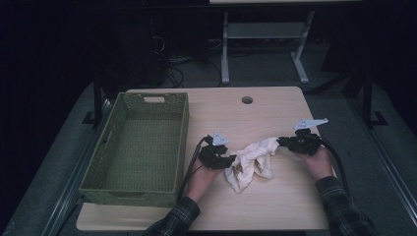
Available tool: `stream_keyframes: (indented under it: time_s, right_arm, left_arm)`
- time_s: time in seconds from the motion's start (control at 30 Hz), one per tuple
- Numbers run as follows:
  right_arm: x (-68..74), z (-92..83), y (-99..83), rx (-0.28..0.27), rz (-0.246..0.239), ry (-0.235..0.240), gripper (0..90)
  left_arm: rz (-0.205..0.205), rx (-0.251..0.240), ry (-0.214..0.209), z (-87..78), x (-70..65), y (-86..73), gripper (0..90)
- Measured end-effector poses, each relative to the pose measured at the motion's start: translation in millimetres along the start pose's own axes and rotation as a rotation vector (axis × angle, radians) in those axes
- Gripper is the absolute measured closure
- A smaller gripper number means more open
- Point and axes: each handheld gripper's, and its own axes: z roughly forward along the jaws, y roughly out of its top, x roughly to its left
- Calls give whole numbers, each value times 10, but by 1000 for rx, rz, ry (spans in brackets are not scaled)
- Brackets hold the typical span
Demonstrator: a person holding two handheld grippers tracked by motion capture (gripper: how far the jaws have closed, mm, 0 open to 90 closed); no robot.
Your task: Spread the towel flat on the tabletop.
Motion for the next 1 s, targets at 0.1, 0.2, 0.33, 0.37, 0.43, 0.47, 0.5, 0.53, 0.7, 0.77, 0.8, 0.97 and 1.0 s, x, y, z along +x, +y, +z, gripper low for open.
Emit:
stream_keyframes:
  time_s: [0.1, 0.2, 0.33, 0.37, 0.43, 0.47, 0.5, 0.53, 0.7, 0.77, 0.8, 0.97, 1.0]
  right_arm:
    - [-25, -75, -3, -26, 29, 23, 730]
    - [-87, -179, -23, -54, 31, 22, 707]
    - [-161, -204, -123, -39, 53, 23, 698]
    - [-169, -194, -151, -29, 61, 27, 695]
    - [-169, -167, -196, -15, 65, 36, 691]
    - [-163, -159, -216, -7, 67, 41, 685]
    - [-155, -154, -227, -7, 67, 46, 680]
    - [-116, -151, -237, 0, 70, 63, 670]
    - [25, -137, -246, 7, 41, 90, 656]
    - [93, -135, -243, 9, 38, 105, 646]
    - [134, -129, -238, 3, 31, 114, 646]
    - [285, -53, -171, 6, -21, 132, 635]
    - [316, -23, -157, 12, -31, 132, 635]
  left_arm:
    - [-21, 8, -15, 84, 24, 29, 539]
    - [-12, 24, -19, 166, 29, 31, 558]
    - [9, 61, -28, 217, 13, 10, 713]
    - [14, 65, -35, 215, 15, 9, 778]
    - [4, 59, -38, 188, 25, 17, 832]
    - [5, 55, -35, 168, 32, 24, 841]
    - [4, 31, -26, 125, 43, 39, 844]
    - [6, 19, -14, 100, 51, 48, 844]
    - [-14, -28, 40, -6, 84, 70, 844]
    - [-30, -26, 51, -19, 107, 66, 844]
    - [-34, -27, 50, -18, 111, 64, 844]
    - [-28, -24, 50, -5, 110, 56, 842]
    - [-28, -24, 49, -4, 109, 55, 842]
